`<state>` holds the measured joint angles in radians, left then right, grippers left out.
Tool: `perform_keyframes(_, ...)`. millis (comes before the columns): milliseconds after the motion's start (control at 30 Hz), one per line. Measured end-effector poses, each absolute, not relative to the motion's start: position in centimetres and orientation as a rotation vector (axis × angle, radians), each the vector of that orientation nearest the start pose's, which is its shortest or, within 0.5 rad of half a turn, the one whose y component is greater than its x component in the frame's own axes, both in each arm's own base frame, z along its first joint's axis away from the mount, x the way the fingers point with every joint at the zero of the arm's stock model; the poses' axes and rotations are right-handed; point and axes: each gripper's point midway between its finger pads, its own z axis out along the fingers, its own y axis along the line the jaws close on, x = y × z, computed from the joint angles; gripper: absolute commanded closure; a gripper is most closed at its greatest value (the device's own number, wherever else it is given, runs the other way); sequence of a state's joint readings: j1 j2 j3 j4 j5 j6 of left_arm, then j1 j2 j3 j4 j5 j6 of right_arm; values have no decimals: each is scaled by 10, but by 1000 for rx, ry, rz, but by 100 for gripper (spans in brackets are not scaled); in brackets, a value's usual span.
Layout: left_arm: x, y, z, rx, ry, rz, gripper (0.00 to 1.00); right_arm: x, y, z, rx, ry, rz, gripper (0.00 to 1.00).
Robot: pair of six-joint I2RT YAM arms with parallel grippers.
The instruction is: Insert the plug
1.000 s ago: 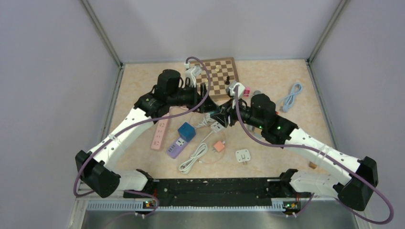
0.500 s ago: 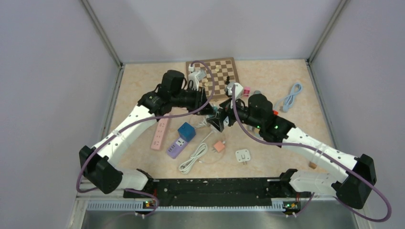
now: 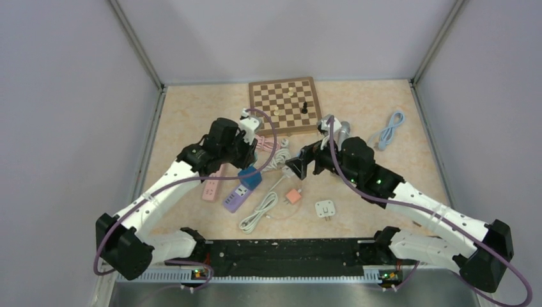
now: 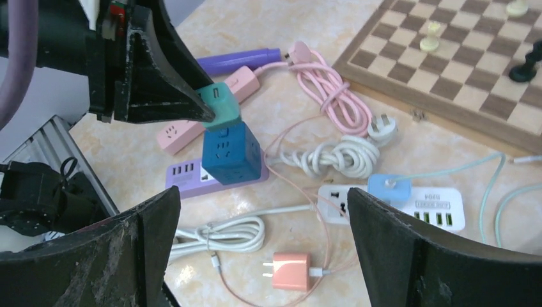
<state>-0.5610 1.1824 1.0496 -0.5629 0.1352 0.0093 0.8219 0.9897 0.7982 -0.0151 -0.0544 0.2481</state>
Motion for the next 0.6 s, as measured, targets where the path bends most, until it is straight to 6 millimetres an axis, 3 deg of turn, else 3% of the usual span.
perform_keyframes(133,272,-180,177,726,2225,-331,100,233,273,237,-487,1839,802,2)
perform_keyframes(333,270,-173,166,720,2250,-291,100,231,261,198,-382,1965,767,2)
perform_keyframes(600,266,-176,164,721,2259,-333,100,234,256,193,-312,1998,747,2)
